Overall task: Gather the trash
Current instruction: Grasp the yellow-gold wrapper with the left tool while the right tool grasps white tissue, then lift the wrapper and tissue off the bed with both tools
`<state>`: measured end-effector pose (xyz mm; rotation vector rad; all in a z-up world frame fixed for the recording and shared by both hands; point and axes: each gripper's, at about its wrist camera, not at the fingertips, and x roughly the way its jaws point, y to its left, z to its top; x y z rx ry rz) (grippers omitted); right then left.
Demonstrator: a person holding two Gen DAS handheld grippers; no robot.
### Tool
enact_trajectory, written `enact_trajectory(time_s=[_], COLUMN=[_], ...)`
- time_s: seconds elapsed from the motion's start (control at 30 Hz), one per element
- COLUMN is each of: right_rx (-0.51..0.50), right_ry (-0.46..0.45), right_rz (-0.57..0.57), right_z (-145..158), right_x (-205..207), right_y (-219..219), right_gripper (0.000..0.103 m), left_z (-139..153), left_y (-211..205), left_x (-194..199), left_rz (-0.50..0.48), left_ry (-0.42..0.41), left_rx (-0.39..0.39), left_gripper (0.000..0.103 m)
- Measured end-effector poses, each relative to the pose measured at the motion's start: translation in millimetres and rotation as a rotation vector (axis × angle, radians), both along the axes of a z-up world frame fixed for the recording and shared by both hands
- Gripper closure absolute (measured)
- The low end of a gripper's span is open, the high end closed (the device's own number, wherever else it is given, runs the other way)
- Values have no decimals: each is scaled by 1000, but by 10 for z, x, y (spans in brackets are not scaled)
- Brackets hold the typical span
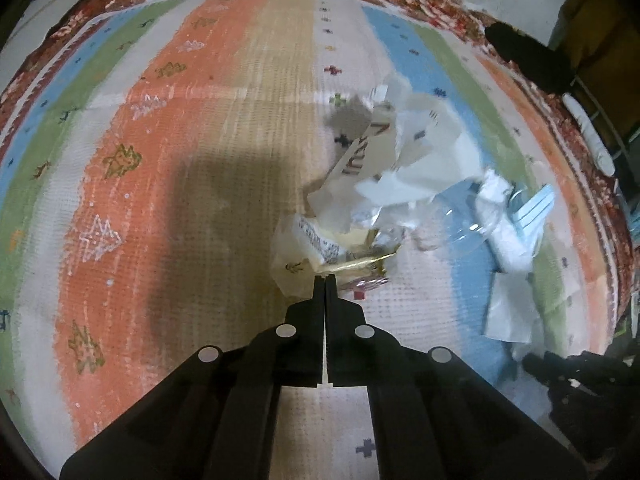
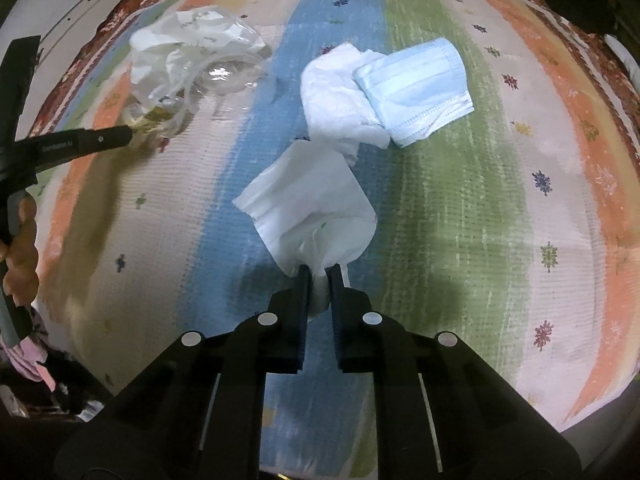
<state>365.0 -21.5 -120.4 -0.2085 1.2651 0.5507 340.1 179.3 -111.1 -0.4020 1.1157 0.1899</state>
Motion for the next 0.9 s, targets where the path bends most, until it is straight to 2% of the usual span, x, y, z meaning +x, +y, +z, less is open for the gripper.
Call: enact_trajectory(time_s=[0.1,0.23,0.33,0.37,0.43,0.5,0.6,0.67,0.73,0.77,0.8,0.9], right_rx=[24,44,37,35,27,23,25,23,20,16,12,-5], right_ry=[-9,-10,-6,-3,0,-2,-3,-4,-2,1,4,1], right_rz=[9,9,17,21,31,35,30,27,23,24,28,48], right_z=[107,168,146,129,105,101,111,114,106,96,88,92], right_x=[-30,-40,-57,-60,-78,-82,-65,-52,-39,-36,-26,-35], right_y=[3,23,59,64,85,81,52,33,19,15,14,30], right_gripper=[94,94,94,94,94,94,94,94,94,94,94,94], left_z=[124,112,35,21,4,23,42,37,-7,-36,-61,-114], left_y=[104,249,296,294,261,212,211,227,211,191,167,108], left_x=[-49,-84,-66,-45,7,72,114,136,173,187,195,202], left_rz=[47,140,172,171,153,128,138,147,142,135,125,111], left_ry=[-33,-48,-38,-33,-34,-38,-47,-55,-40,-33,-28,-4], left_rx=[-28,-60,-46,-41,-15,30,66,51,46,50,48,50], left_gripper=[103,103,91,84,76,63,57,54,55,58,74,84])
